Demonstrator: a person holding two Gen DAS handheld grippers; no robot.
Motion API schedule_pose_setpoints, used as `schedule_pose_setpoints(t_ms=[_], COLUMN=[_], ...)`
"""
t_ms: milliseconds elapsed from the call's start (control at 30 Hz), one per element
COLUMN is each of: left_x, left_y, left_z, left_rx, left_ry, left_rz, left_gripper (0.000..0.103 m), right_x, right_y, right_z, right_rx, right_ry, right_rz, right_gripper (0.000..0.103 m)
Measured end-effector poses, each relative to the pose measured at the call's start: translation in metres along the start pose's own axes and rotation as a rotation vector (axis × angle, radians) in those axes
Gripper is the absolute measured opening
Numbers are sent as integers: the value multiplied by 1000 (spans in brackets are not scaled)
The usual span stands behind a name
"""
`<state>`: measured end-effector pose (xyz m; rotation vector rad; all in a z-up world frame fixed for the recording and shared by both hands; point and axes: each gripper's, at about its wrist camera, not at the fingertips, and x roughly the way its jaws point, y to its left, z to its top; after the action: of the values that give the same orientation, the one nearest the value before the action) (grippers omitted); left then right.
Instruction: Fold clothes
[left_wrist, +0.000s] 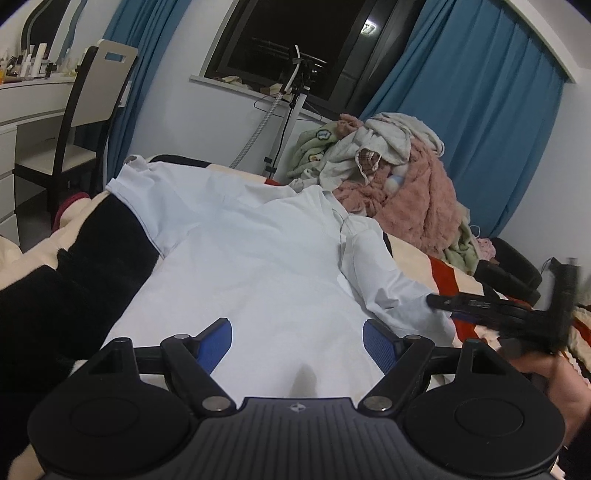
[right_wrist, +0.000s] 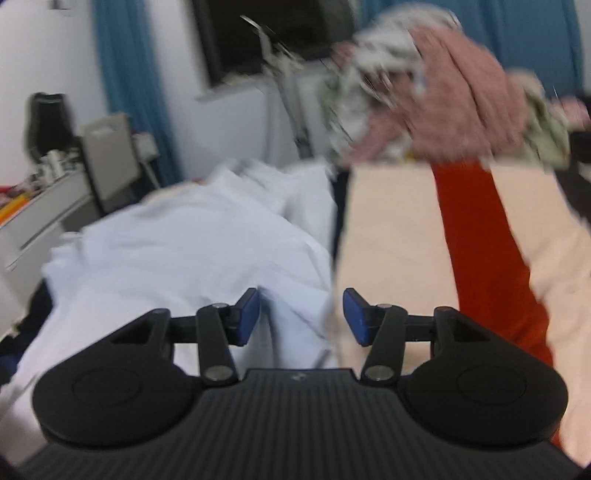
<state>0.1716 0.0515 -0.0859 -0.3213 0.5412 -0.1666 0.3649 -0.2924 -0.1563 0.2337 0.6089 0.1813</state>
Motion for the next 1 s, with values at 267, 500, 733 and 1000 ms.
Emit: schedule_pose_setpoints(t_ms=[267, 500, 733, 1000], left_x=[12, 18, 19, 16], left_y=[1, -8, -17, -32], left_z=[-6, -14, -22, -26], left_rx=[-1, 66, 105, 128], left_ry=[30, 29, 37, 36], left_rz=[-2, 10, -4, -39], left_gripper=[80, 80, 80, 80], right_x=[28, -18, -31, 26], right_y=[-25, -37, -127, -224], right_z=[29, 81, 124, 94], right_rx=[220, 46, 36, 62], right_ry=[53, -138, -313, -231], right_rz=[121, -20, -320, -581], right_gripper=[8, 5, 5, 5])
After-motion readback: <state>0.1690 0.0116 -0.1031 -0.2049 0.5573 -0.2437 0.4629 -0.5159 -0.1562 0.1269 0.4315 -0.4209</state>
